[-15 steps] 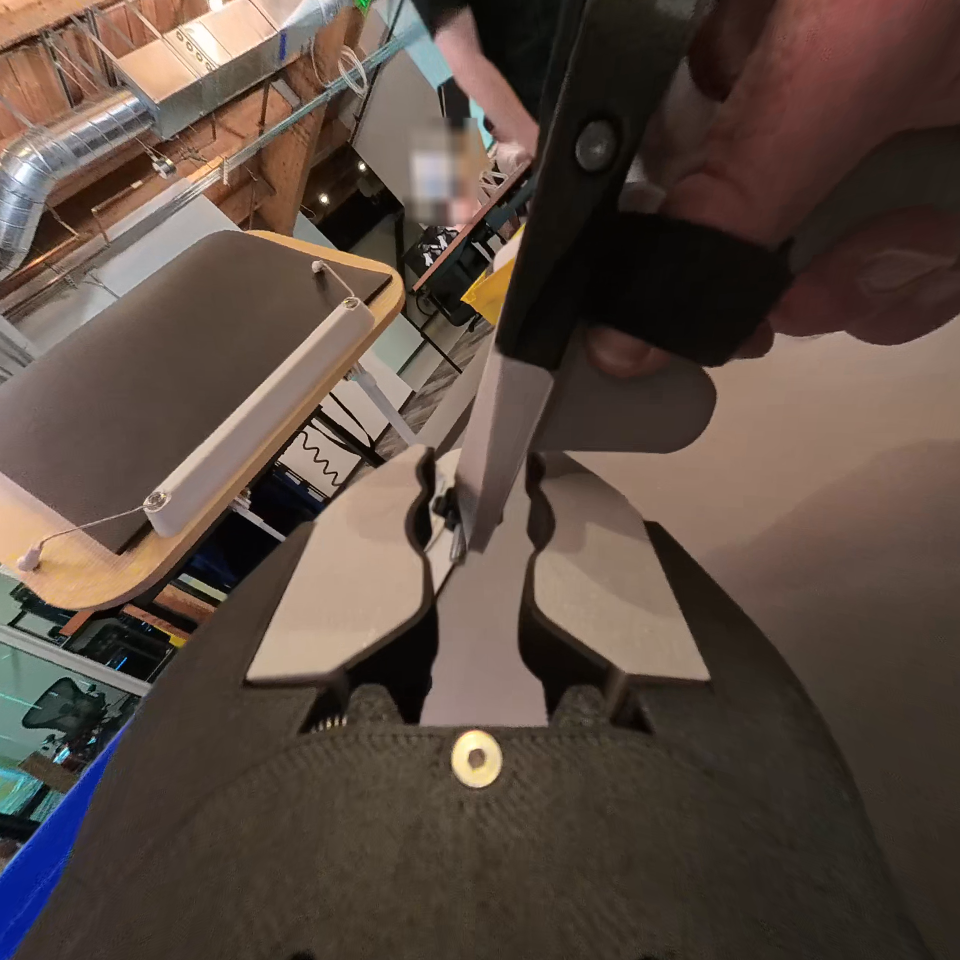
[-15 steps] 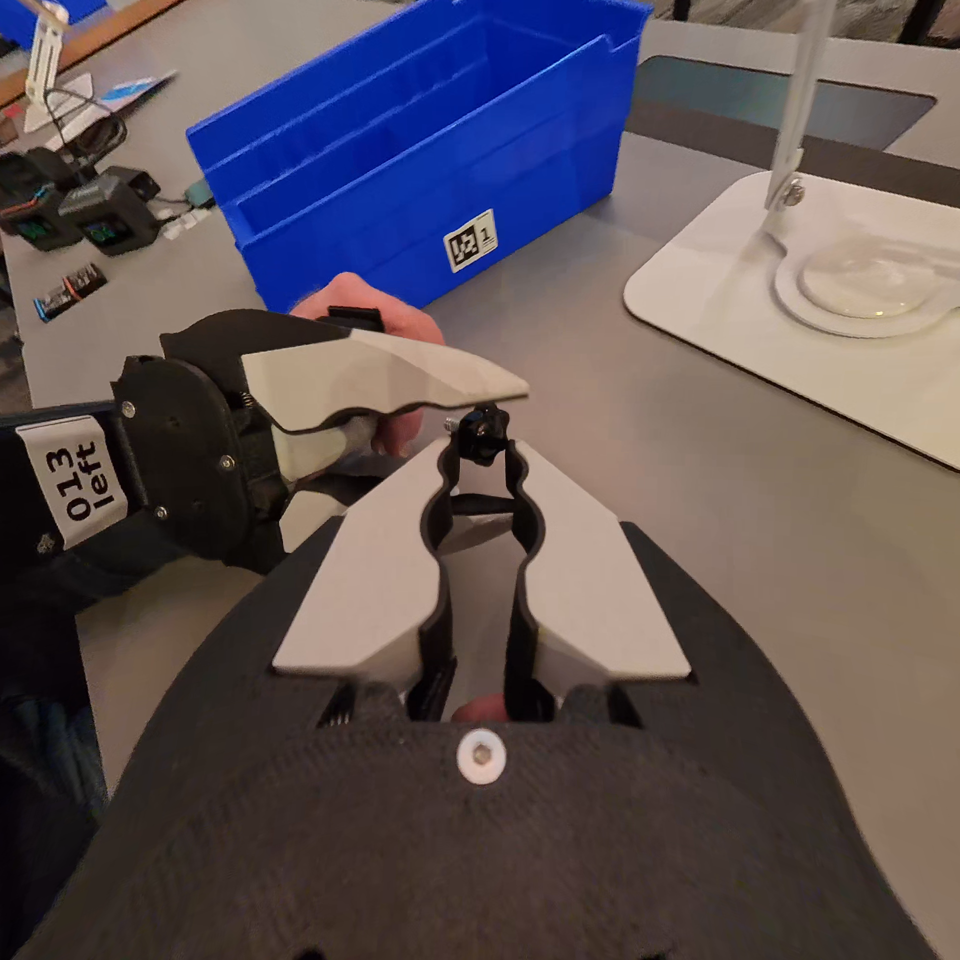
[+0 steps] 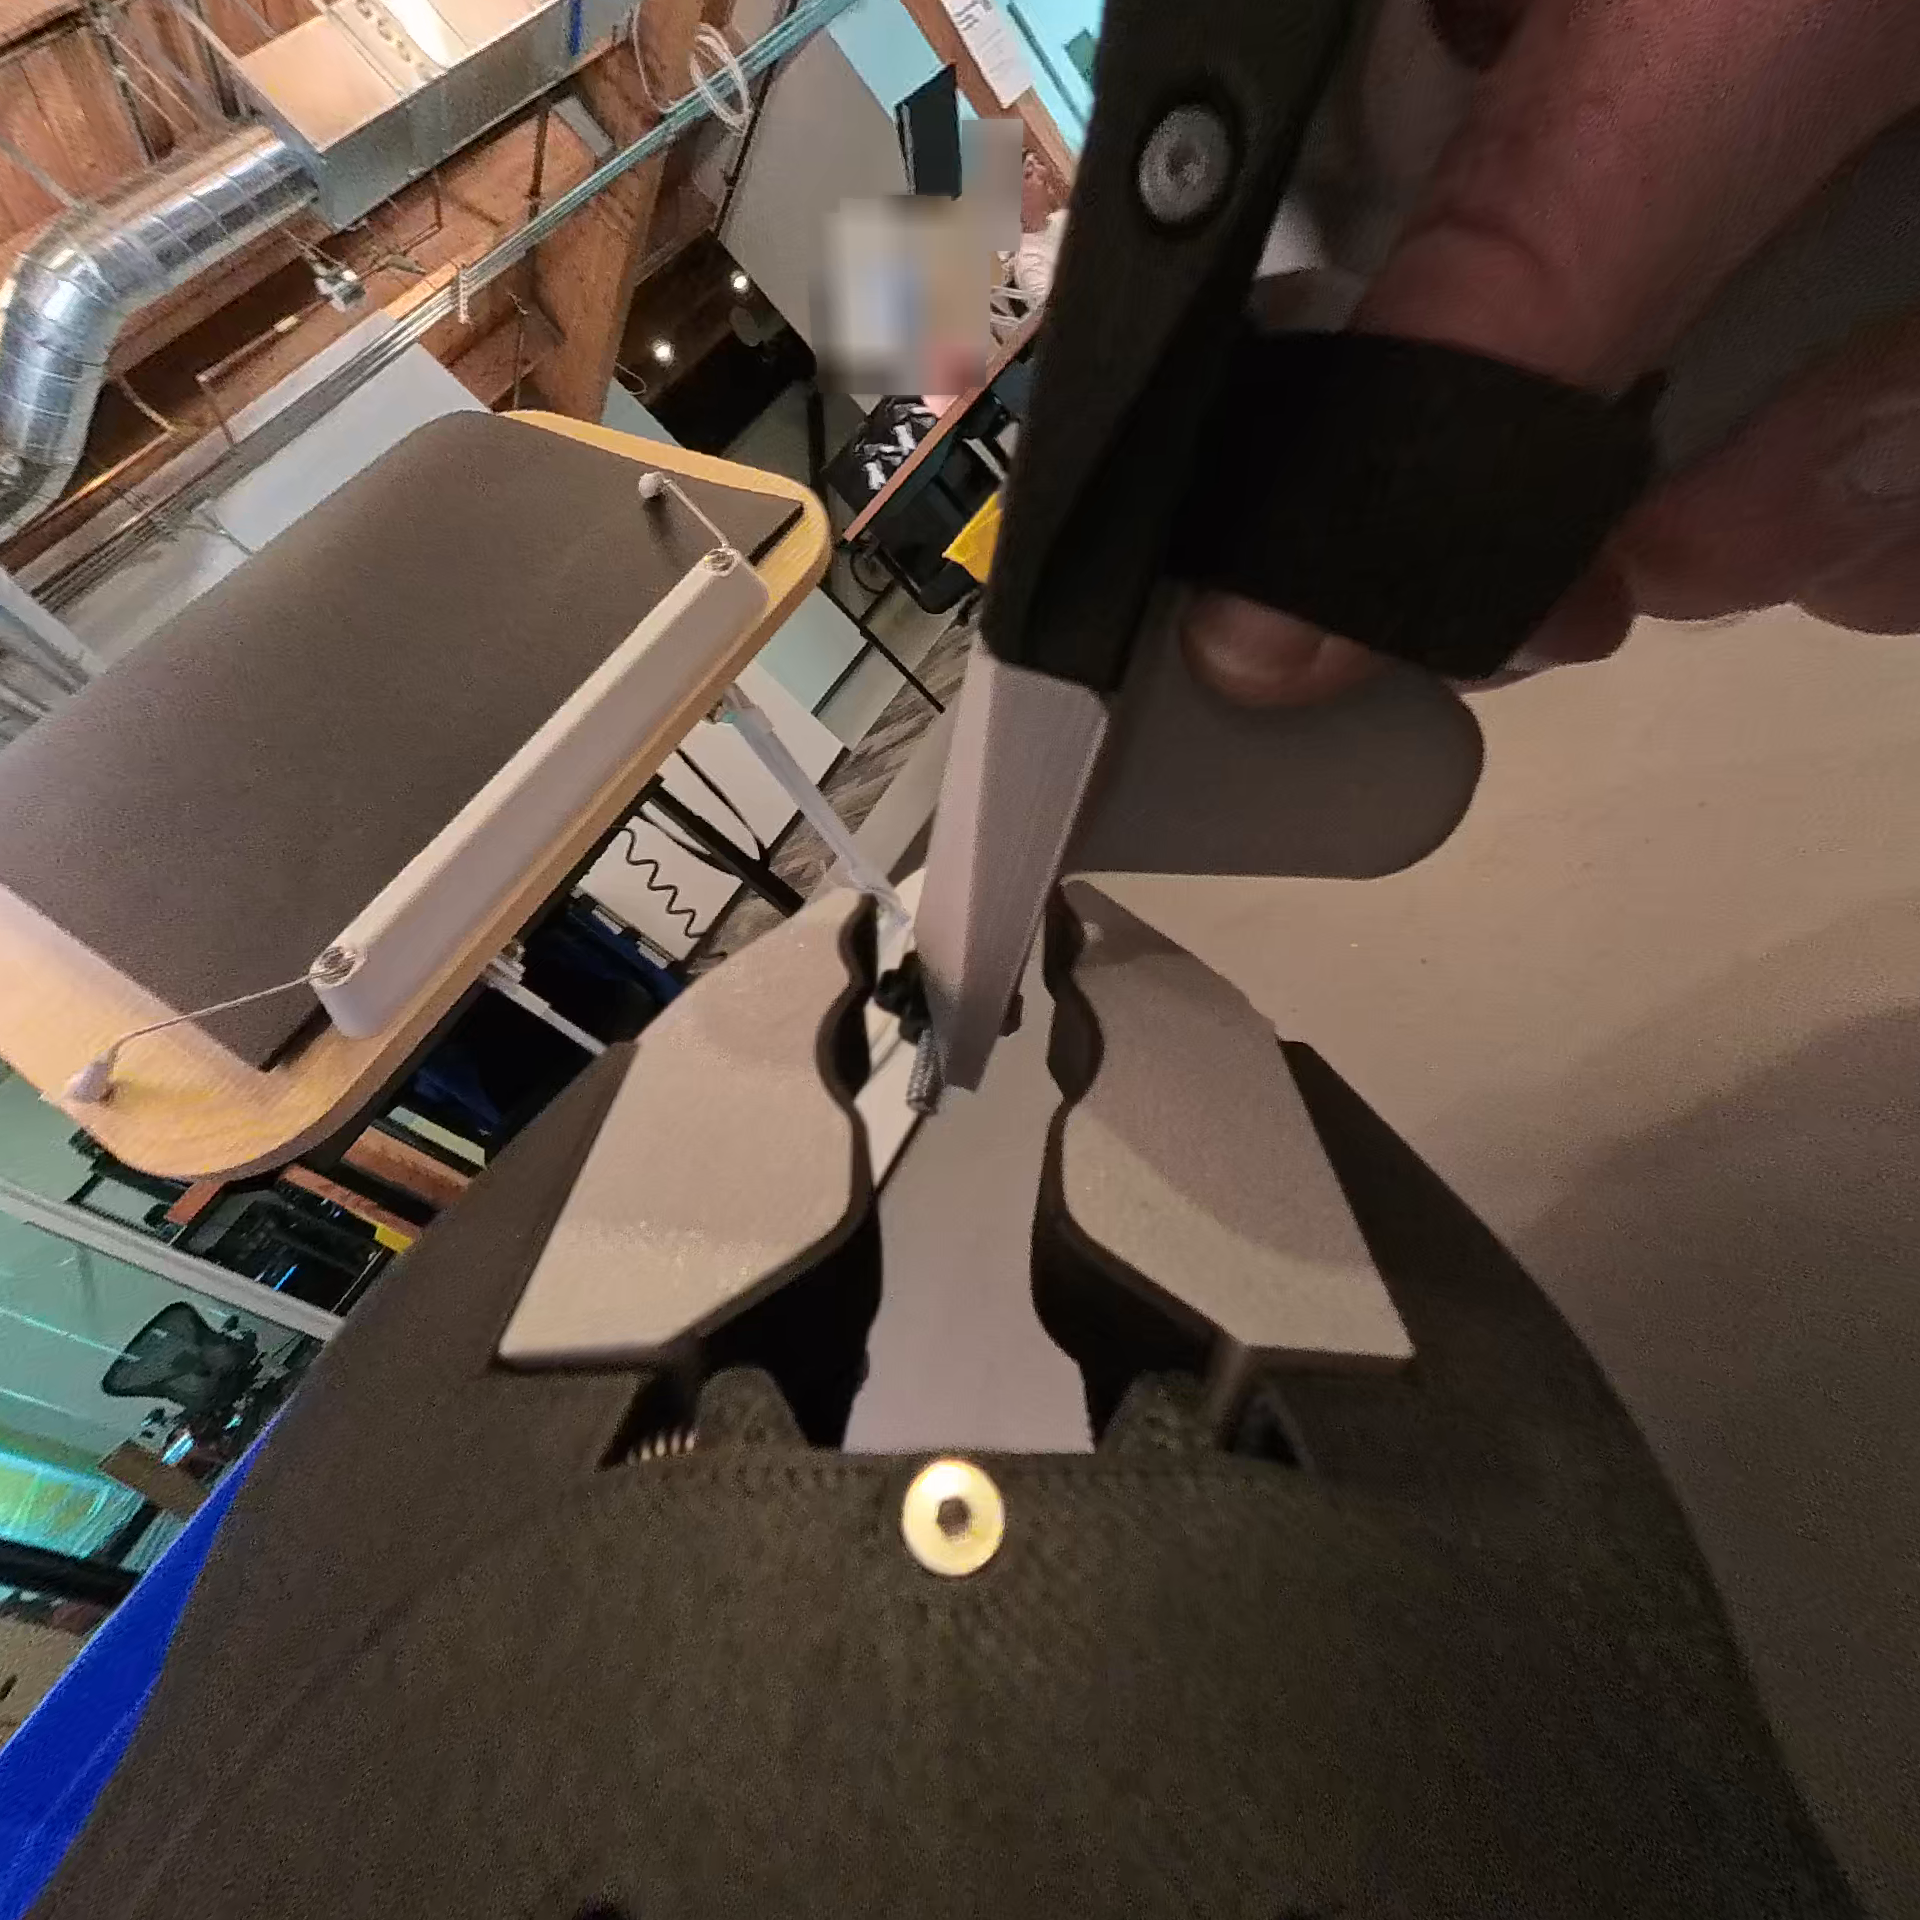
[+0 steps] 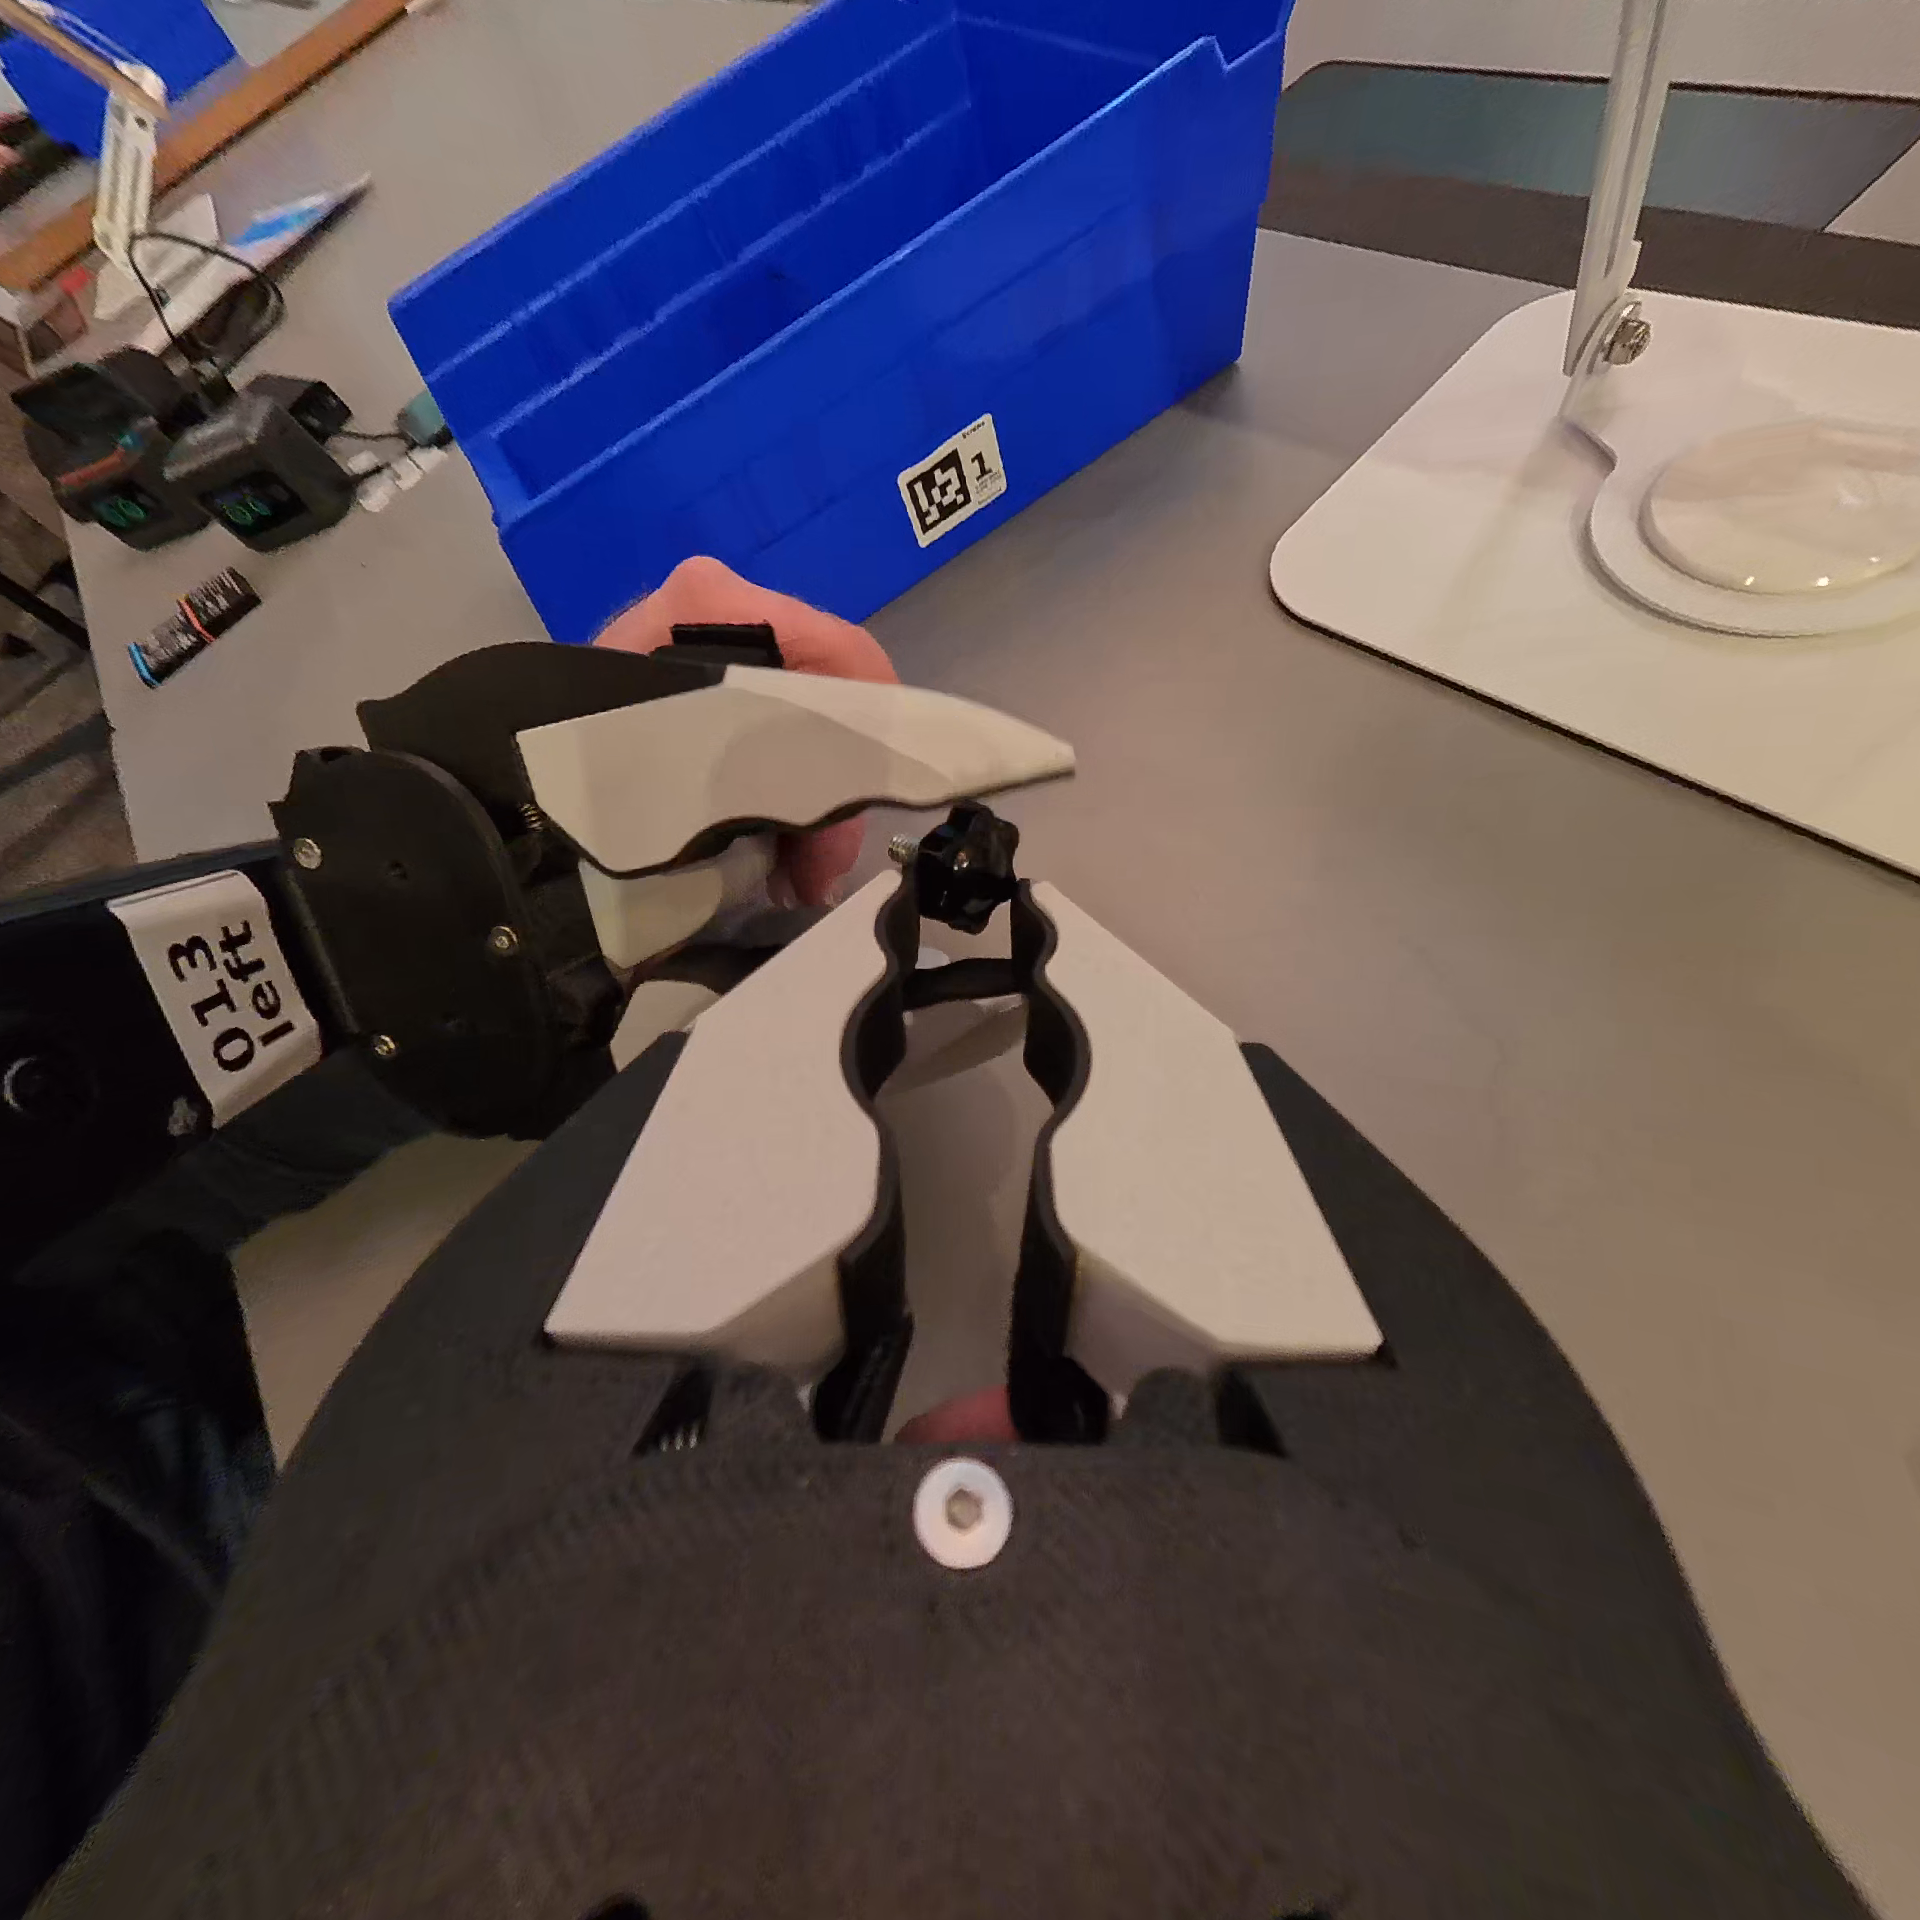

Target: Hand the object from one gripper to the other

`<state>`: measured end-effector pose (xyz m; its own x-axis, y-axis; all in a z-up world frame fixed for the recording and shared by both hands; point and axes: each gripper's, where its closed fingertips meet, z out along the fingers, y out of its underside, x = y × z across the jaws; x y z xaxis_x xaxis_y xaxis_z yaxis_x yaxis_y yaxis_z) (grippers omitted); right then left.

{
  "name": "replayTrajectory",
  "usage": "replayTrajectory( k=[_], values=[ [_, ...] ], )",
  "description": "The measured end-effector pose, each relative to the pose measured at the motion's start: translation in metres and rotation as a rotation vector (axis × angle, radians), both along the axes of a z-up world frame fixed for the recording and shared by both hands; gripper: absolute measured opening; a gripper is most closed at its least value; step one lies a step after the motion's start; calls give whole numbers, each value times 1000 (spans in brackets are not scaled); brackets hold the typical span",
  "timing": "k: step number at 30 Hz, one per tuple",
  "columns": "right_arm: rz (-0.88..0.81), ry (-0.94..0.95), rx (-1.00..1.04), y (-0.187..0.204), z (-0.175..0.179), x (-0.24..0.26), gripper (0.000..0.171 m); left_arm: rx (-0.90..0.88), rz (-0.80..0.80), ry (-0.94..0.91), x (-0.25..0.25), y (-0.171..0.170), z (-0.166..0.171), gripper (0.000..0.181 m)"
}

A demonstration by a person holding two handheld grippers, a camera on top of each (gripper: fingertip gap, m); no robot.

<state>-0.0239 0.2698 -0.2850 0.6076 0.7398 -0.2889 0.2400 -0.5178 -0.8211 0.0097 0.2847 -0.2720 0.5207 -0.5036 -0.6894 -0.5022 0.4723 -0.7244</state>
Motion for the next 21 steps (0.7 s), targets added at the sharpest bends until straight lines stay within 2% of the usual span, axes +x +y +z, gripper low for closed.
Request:
replayTrajectory(
  k=[2,5,17,21],
  values=[
    [11,53,-28,-3,4,-2,14,5,18,-22,-4,3,4,39],
    [28,107,-71,-6,8,-2,14,5,-6,-23,-3,-1,4,33],
    [92,18,-34,-12,10,0,17,-46,-47,-43,-1,-5,4,25],
    [125,58,-6,-11,21,6,43,-123,-97,-136,-5,-5,8,24]
  ],
)
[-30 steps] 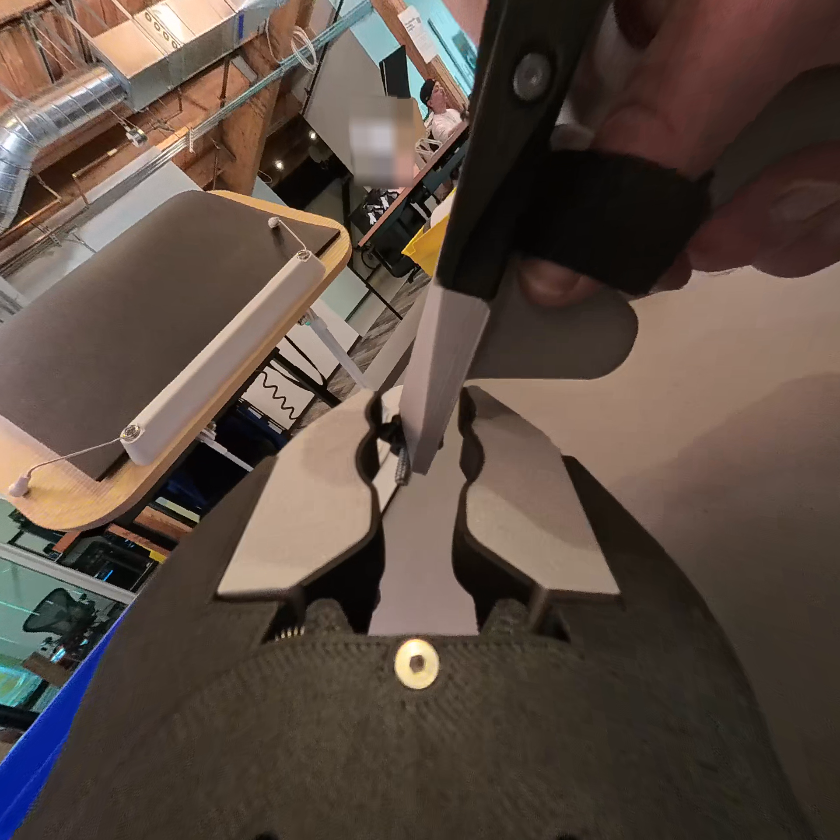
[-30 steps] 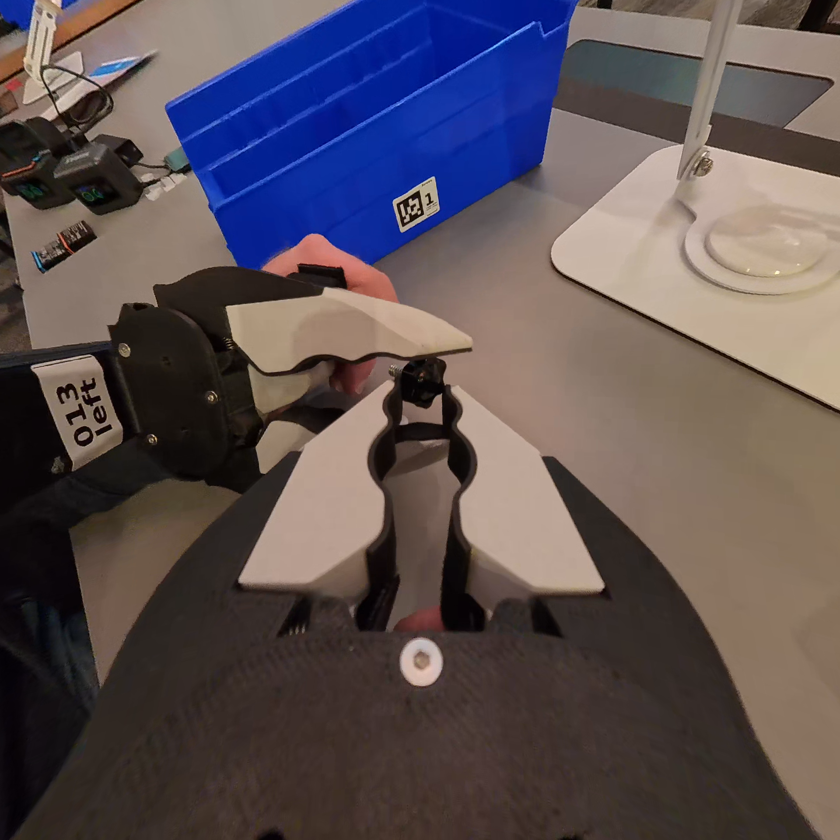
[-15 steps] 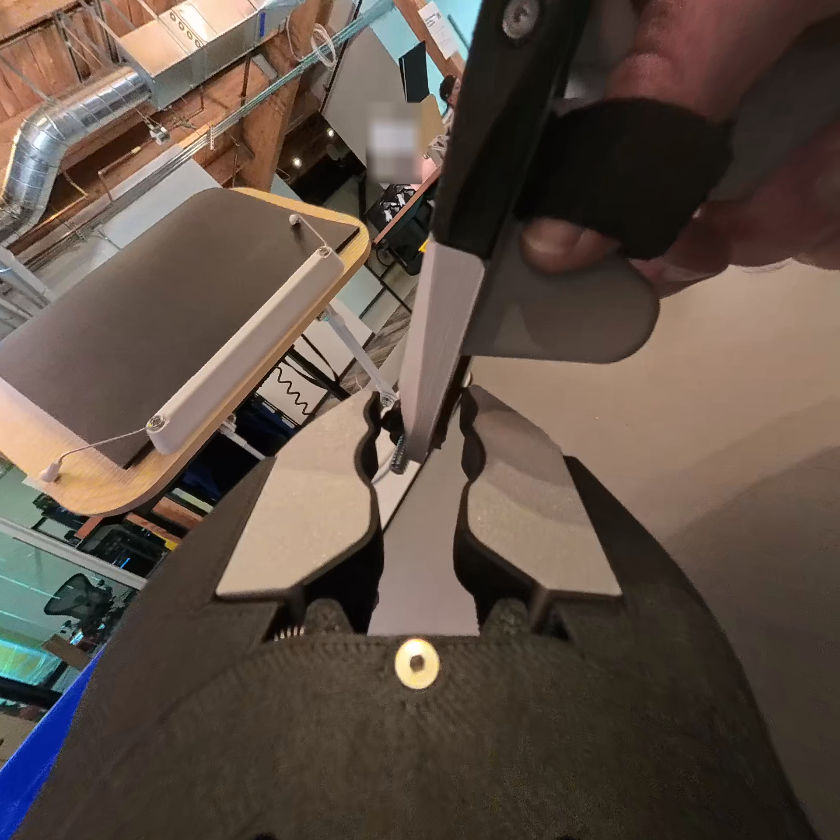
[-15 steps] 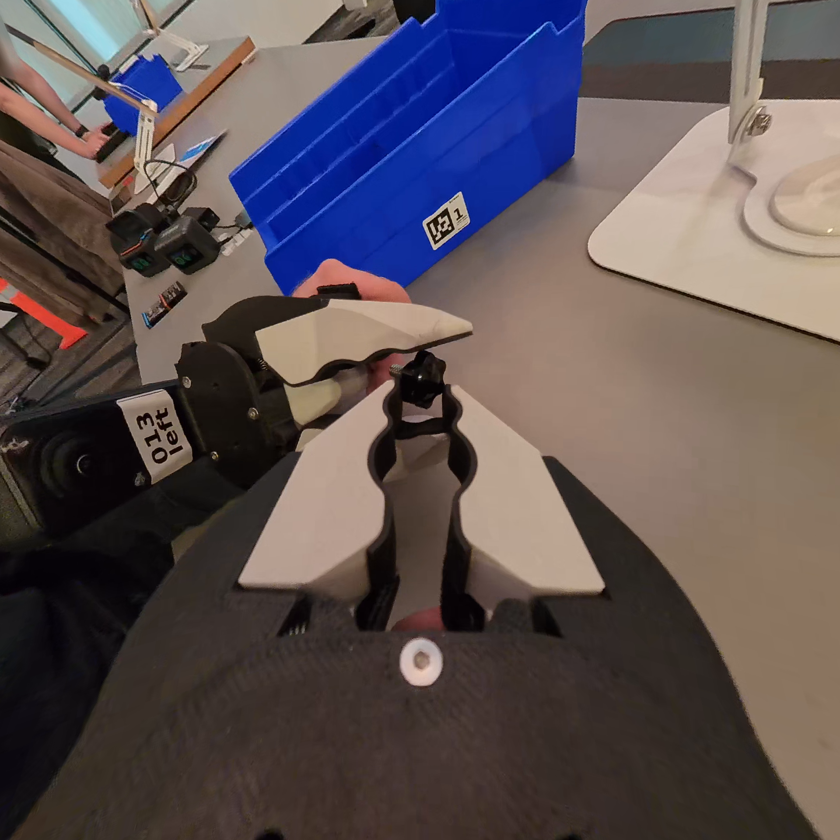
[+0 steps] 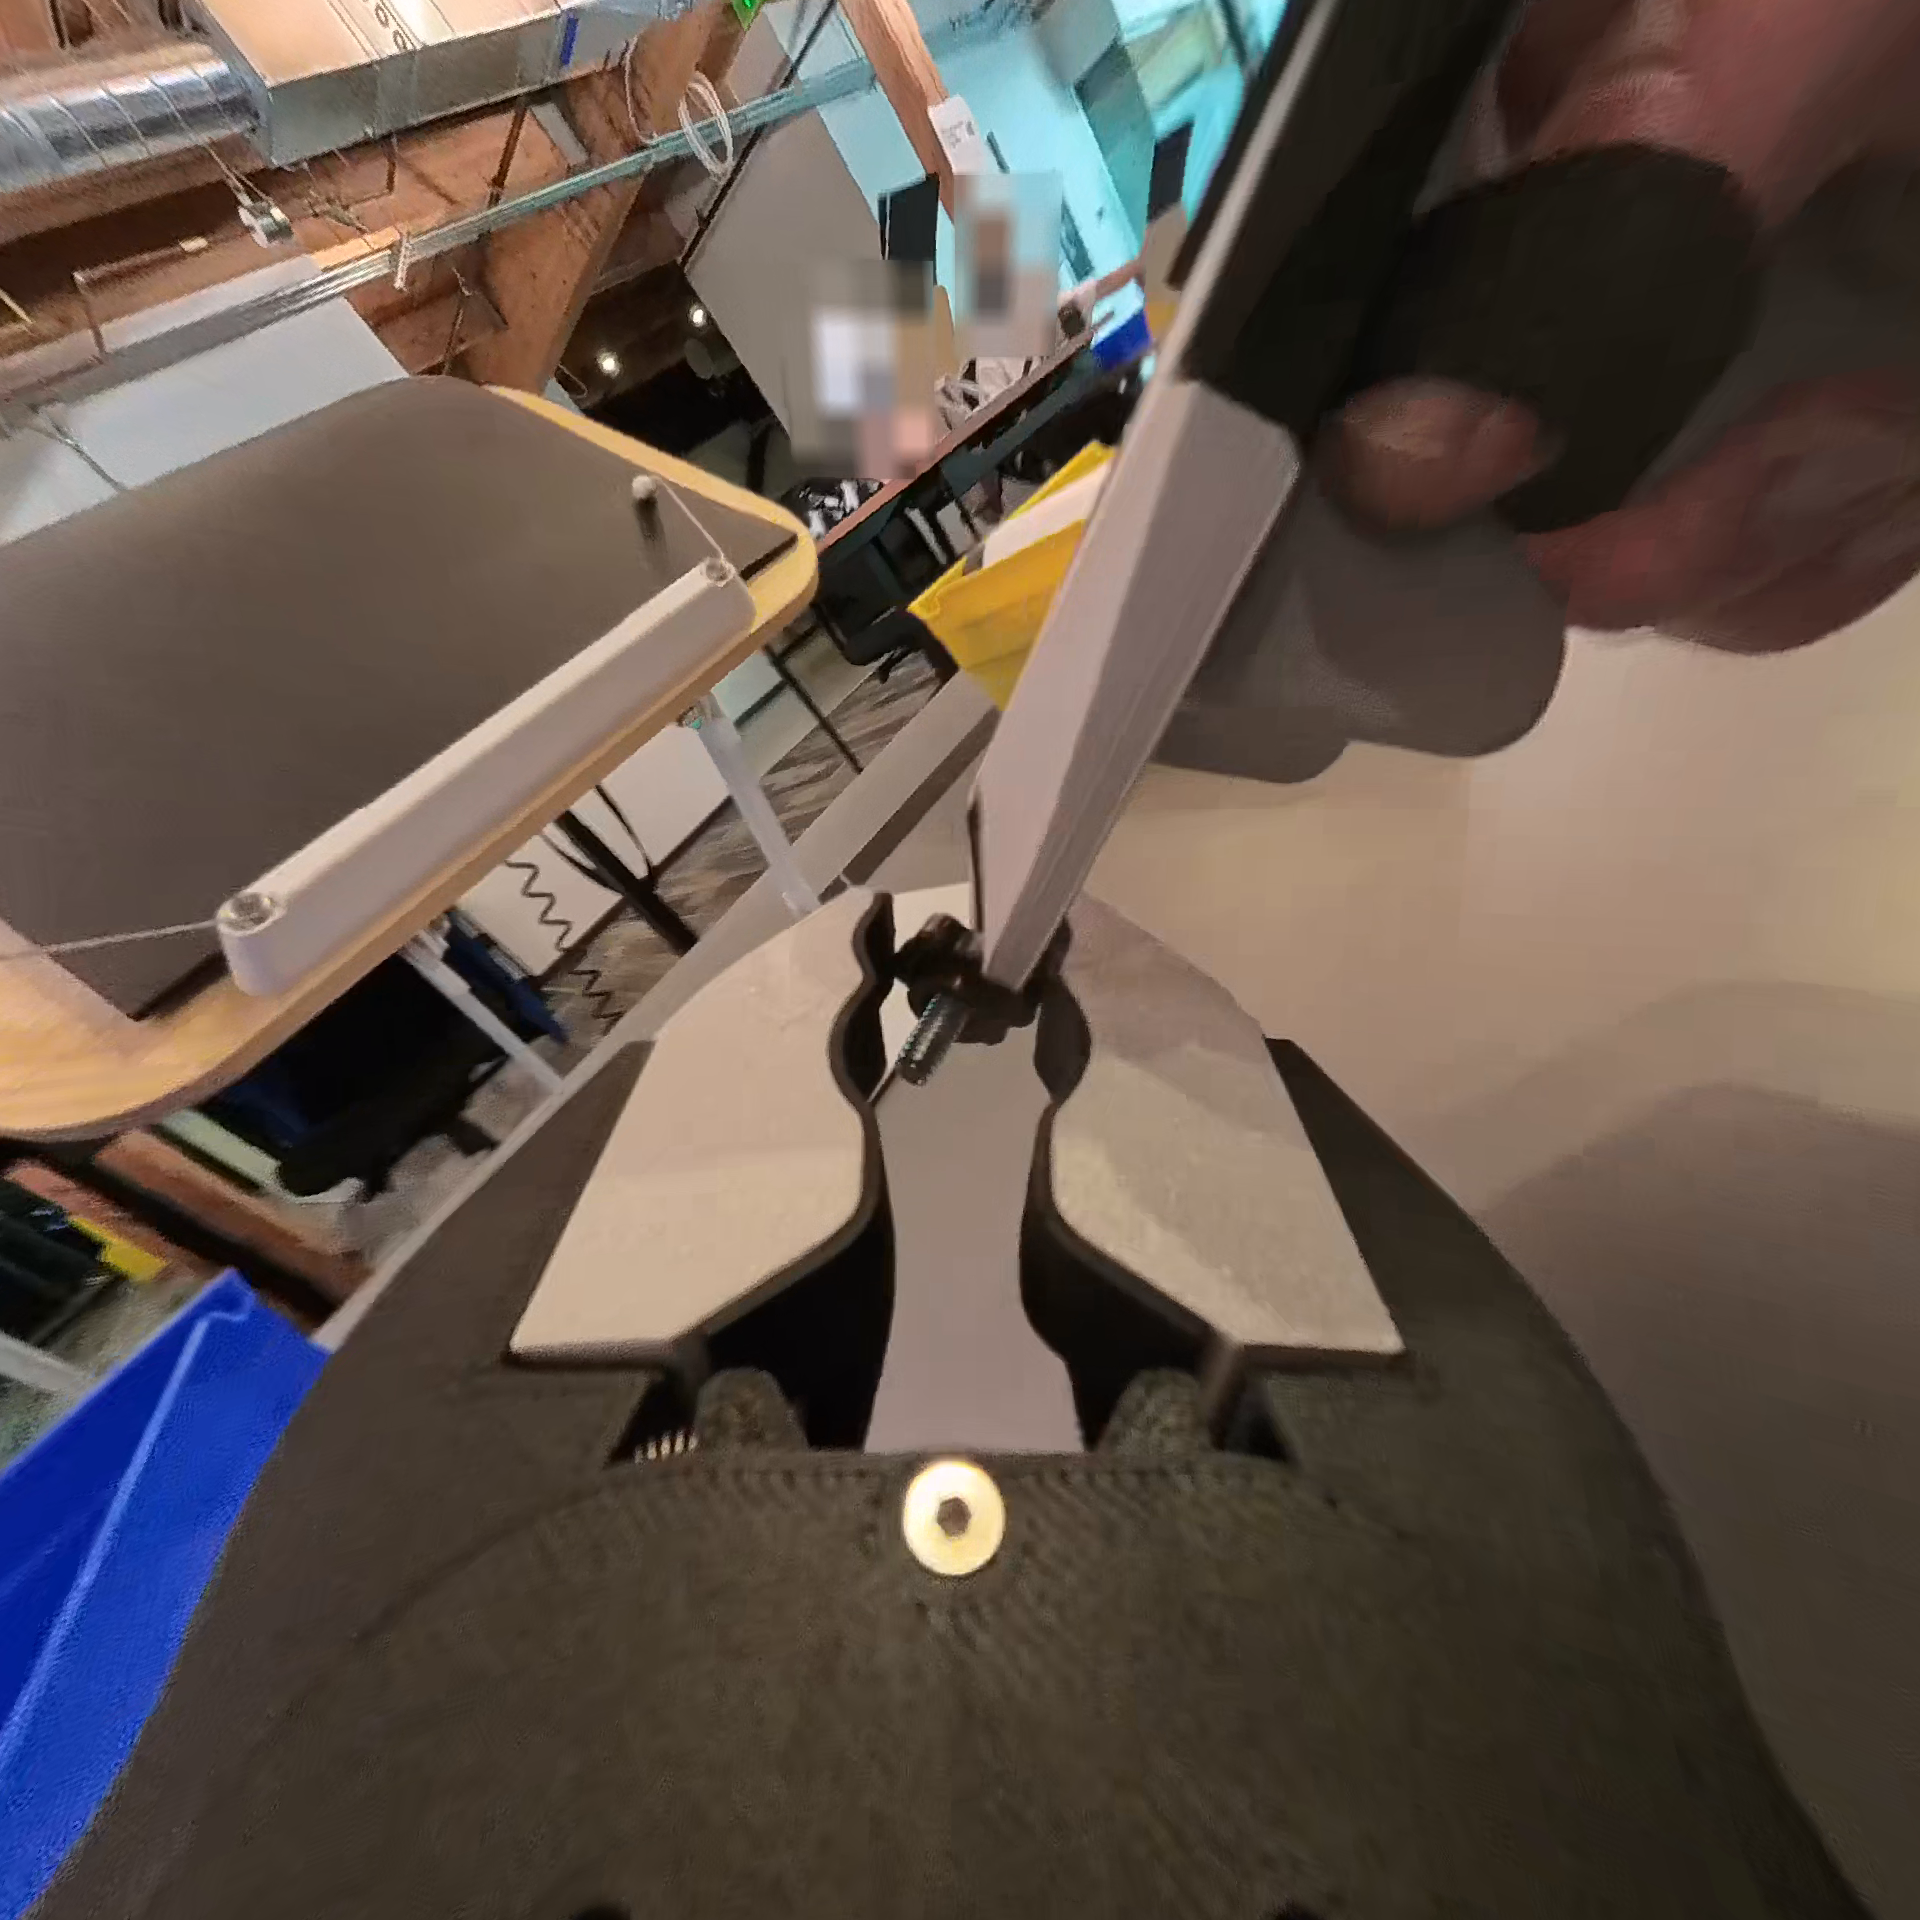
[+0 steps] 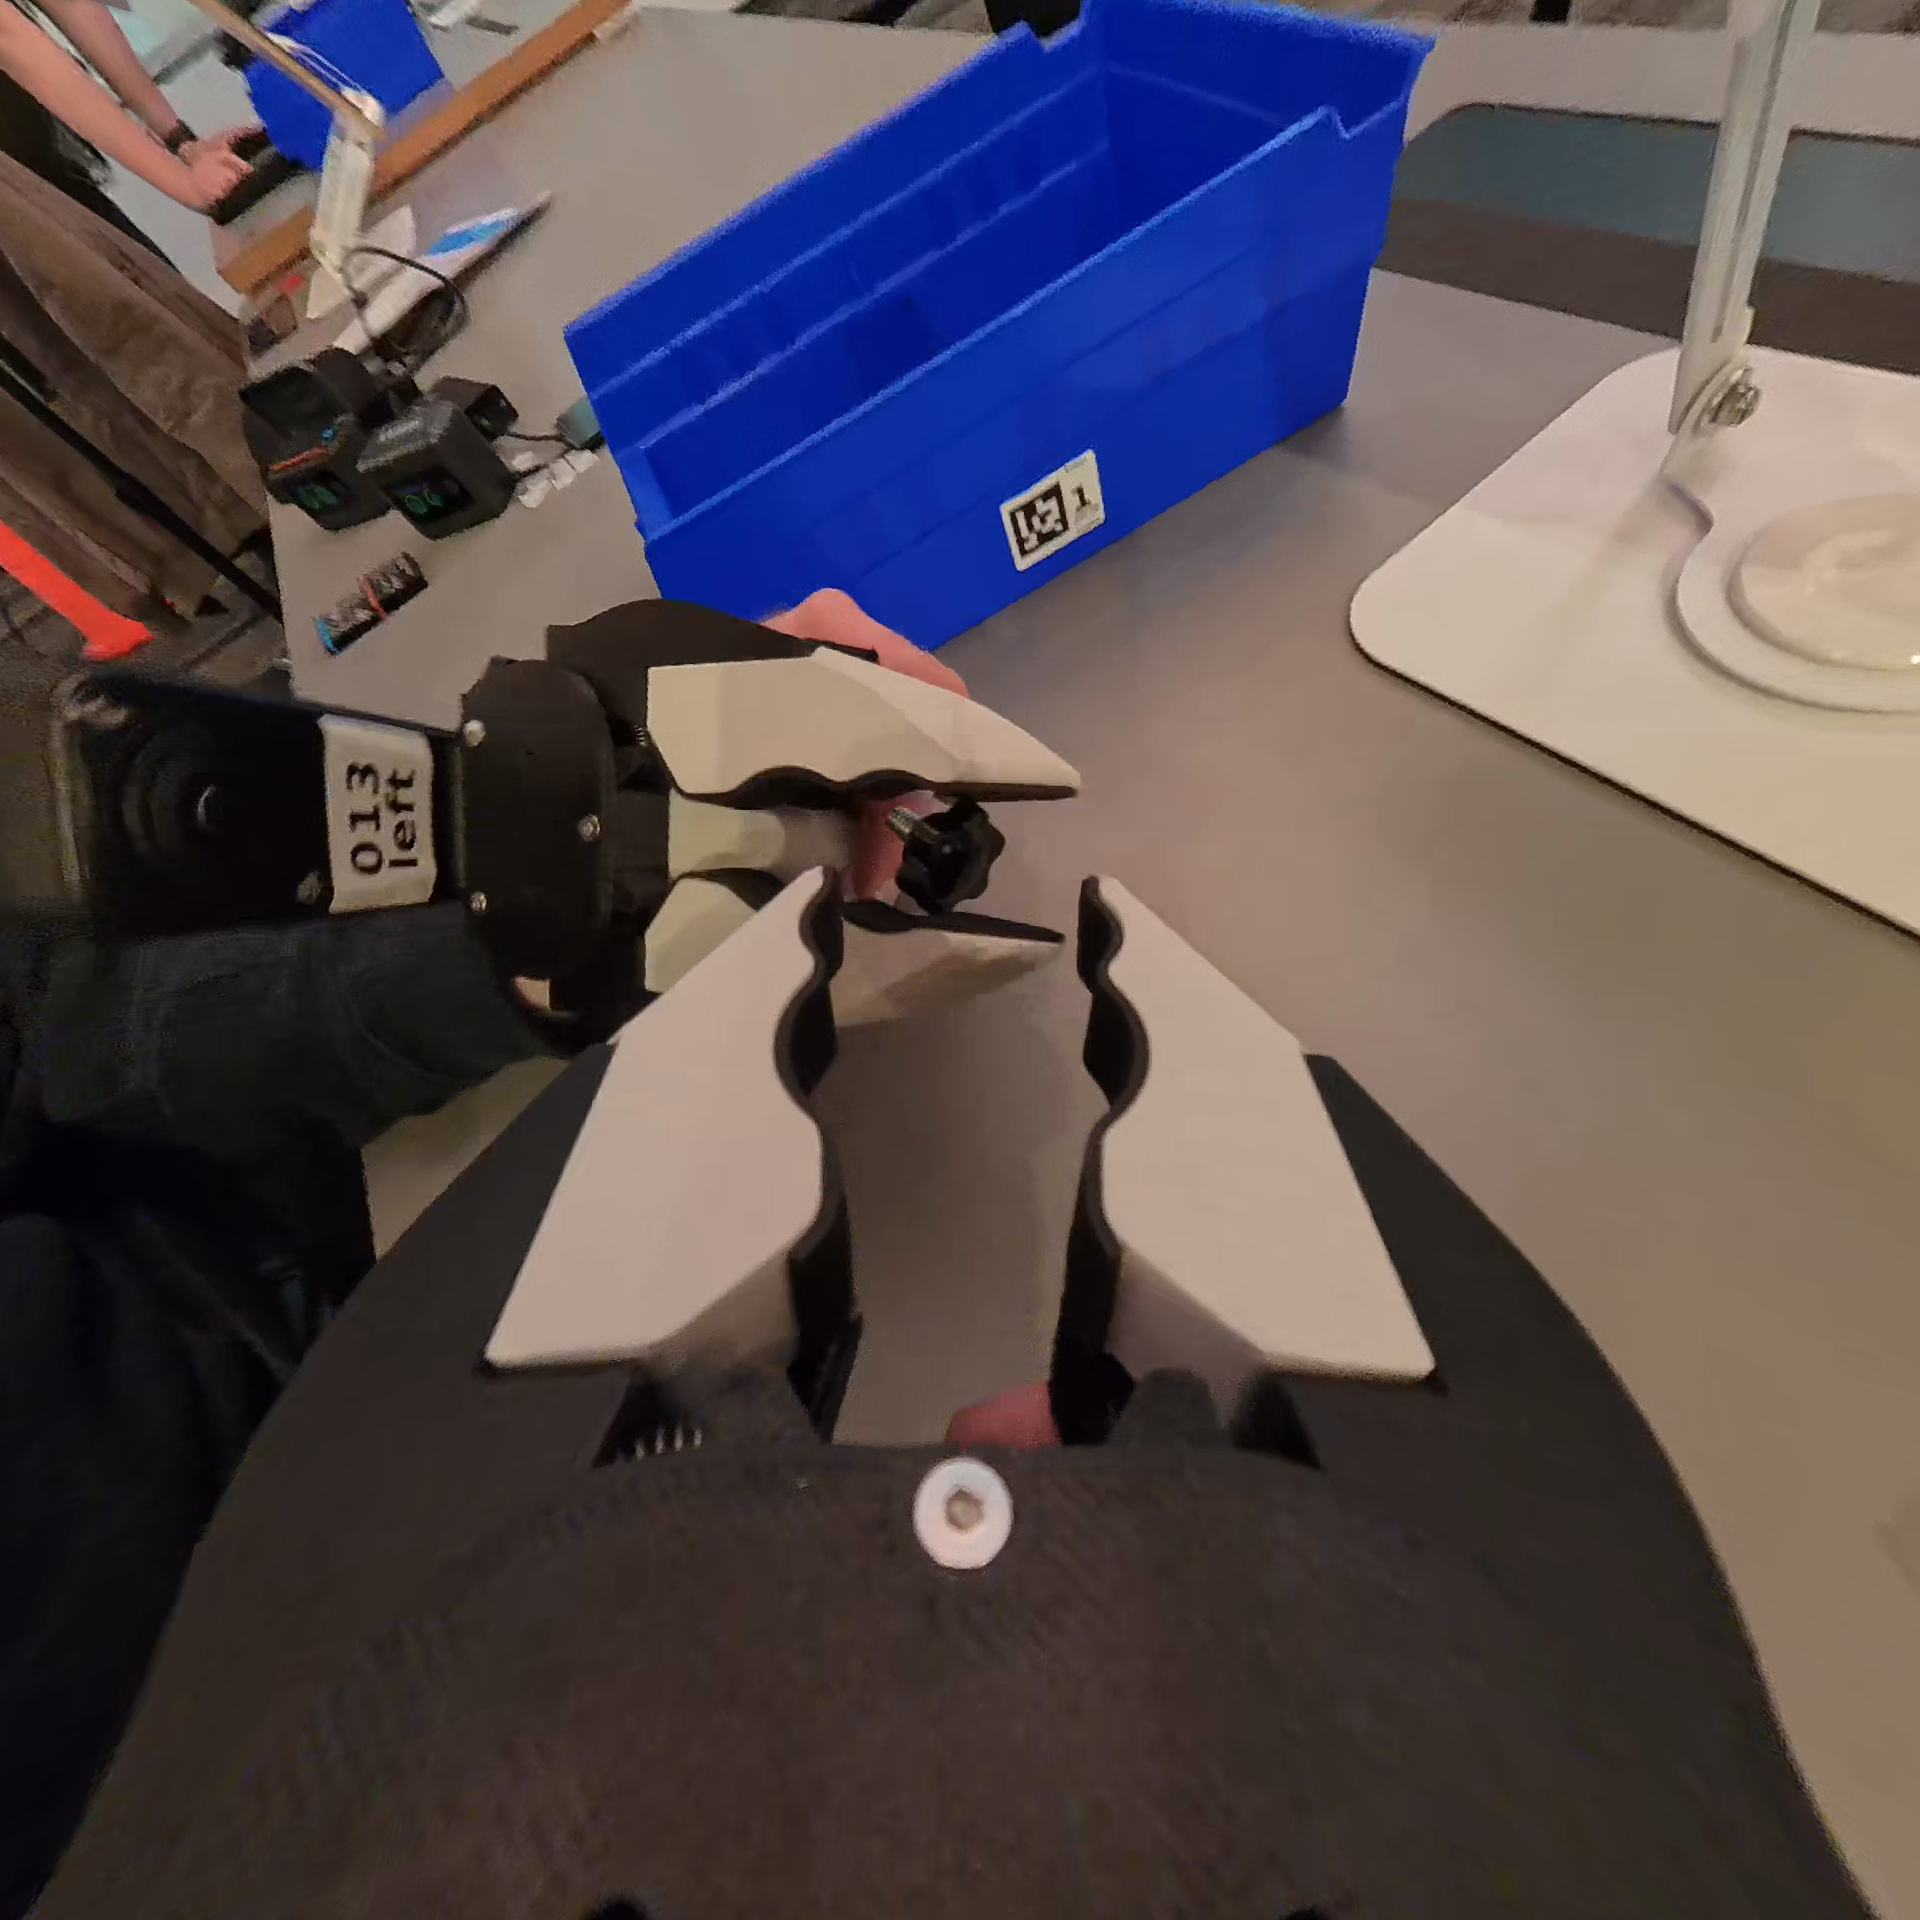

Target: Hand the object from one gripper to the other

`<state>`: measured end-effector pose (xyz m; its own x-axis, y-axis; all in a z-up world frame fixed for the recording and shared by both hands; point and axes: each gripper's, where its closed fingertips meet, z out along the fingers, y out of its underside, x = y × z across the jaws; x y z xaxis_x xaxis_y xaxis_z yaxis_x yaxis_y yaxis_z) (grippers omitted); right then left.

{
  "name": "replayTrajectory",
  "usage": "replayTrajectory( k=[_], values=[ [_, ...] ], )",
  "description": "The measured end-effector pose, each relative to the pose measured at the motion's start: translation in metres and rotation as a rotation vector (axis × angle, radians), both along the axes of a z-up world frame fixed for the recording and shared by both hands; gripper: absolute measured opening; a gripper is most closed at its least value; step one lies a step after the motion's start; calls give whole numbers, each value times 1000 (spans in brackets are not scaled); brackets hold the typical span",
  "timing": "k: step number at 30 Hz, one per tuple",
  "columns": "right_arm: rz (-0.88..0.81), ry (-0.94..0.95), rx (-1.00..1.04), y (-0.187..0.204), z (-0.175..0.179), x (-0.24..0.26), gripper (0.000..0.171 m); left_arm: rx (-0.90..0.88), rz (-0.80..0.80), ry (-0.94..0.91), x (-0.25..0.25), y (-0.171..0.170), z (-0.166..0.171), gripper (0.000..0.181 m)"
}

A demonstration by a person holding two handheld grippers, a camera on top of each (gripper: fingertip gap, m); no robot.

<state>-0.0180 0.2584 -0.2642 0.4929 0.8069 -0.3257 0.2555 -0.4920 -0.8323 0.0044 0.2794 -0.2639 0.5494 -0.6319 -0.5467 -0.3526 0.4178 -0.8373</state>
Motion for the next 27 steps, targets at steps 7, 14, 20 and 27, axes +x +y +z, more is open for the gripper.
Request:
replayTrajectory(
  k=[7,14,20,27],
  values=[
    [195,353,-288,-17,14,-18,50,-138,-246,-210,3,-22,19,24],
    [288,480,-362,-23,13,-24,22,-91,-264,-155,6,-28,18,24],
    [93,72,-91,5,-6,-3,22,18,-136,-4,8,-17,4,48],
    [-11,-254,5,6,-17,-1,21,180,68,208,11,-3,-6,32]
  ],
)
